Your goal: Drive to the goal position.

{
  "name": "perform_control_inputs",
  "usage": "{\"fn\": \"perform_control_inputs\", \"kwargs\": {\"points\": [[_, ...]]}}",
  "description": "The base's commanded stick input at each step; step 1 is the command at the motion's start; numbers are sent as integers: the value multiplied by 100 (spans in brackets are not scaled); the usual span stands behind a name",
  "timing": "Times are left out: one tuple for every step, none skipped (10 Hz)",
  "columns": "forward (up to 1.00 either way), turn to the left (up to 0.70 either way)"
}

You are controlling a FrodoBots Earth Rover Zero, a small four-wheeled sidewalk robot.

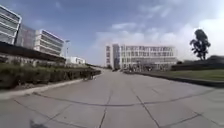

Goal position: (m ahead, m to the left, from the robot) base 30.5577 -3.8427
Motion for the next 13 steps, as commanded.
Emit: {"fn": "perform_control_inputs", "kwargs": {"points": [[66, -21], [70, 0], [70, 0], [70, 0], [70, 0], [70, 0], [70, 0], [70, 0], [70, 0], [70, 0], [70, 0], [70, 0], [70, 0]]}}
